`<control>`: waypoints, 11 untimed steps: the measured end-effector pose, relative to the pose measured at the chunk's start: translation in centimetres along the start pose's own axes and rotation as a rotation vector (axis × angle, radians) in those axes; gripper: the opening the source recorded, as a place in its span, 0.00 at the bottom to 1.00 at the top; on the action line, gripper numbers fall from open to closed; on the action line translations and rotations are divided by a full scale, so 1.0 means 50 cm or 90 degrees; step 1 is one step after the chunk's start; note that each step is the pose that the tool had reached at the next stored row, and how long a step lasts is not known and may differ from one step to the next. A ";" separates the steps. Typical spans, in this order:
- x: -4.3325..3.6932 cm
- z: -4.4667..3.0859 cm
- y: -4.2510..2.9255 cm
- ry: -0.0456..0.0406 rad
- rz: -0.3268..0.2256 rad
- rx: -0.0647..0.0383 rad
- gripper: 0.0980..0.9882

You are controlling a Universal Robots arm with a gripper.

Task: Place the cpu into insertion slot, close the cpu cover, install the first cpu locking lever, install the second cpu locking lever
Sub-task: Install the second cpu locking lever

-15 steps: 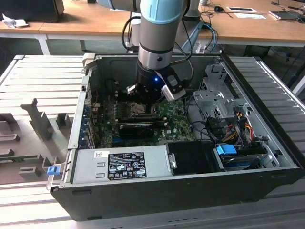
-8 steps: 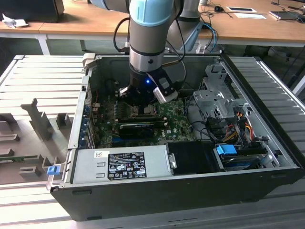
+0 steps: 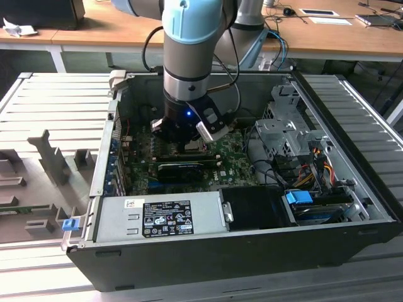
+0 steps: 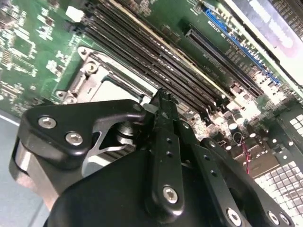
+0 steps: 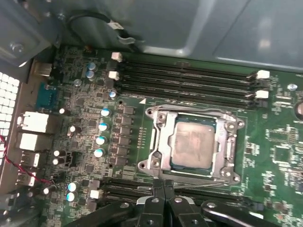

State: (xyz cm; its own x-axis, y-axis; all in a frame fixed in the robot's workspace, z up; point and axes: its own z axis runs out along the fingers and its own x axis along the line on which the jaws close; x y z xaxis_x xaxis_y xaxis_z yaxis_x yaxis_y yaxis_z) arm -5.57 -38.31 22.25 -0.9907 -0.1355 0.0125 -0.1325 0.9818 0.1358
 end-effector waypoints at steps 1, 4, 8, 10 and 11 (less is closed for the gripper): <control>0.002 0.004 0.000 0.0001 -0.001 0.000 0.01; 0.003 0.017 -0.001 0.0005 -0.004 -0.001 0.01; 0.009 0.026 -0.003 -0.0027 -0.005 -0.011 0.01; 0.014 0.026 -0.010 -0.0072 -0.006 -0.021 0.01; 0.016 0.026 -0.012 -0.0089 -0.006 -0.025 0.01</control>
State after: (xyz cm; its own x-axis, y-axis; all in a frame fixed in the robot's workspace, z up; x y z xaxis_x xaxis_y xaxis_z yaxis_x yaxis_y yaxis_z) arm -6.32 -38.83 20.87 -0.9897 -0.1428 -0.0028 -0.1411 0.9743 0.1753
